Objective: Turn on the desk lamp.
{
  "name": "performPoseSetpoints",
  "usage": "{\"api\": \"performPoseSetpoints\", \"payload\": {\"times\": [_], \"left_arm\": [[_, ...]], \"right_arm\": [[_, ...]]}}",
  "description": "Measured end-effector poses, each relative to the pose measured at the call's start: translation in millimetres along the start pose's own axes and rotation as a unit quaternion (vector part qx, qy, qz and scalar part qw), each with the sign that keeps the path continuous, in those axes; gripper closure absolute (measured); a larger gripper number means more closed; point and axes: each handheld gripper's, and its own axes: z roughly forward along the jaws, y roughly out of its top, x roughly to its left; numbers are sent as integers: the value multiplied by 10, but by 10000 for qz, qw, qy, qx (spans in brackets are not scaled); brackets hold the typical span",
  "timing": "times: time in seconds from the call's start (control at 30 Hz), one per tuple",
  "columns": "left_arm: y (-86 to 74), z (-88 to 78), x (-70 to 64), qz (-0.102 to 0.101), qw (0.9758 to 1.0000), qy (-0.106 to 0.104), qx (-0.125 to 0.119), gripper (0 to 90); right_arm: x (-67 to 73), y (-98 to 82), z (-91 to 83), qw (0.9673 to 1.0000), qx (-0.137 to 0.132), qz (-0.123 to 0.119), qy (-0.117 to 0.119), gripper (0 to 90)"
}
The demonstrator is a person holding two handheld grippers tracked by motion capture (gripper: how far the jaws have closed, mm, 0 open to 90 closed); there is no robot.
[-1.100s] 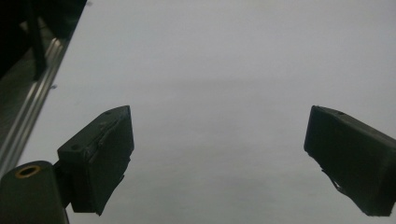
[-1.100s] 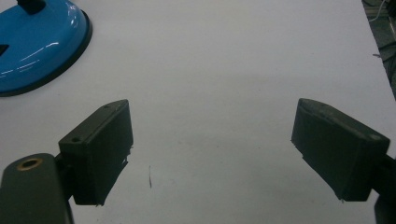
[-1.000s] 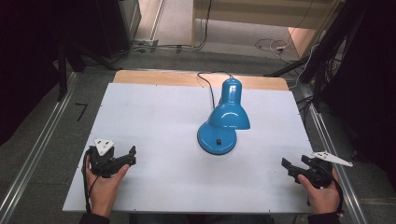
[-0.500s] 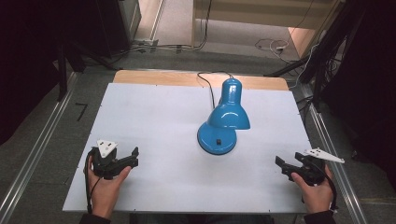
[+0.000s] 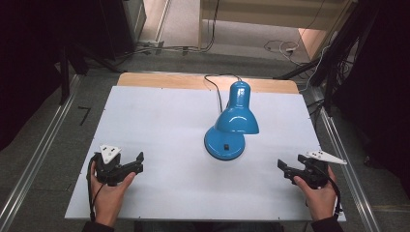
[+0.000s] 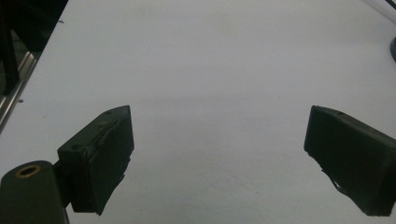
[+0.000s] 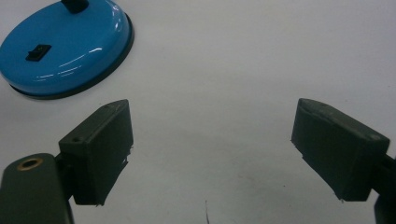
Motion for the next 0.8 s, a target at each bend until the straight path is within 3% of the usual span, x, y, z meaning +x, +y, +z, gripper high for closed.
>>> {"api": "performPoseSetpoints", "payload": {"times": [0.8], "left_arm": [[1, -1, 11, -26, 10000, -20, -46, 88]], "right_arm": [[237, 116, 134, 9996, -25, -201, 189, 113]]}}
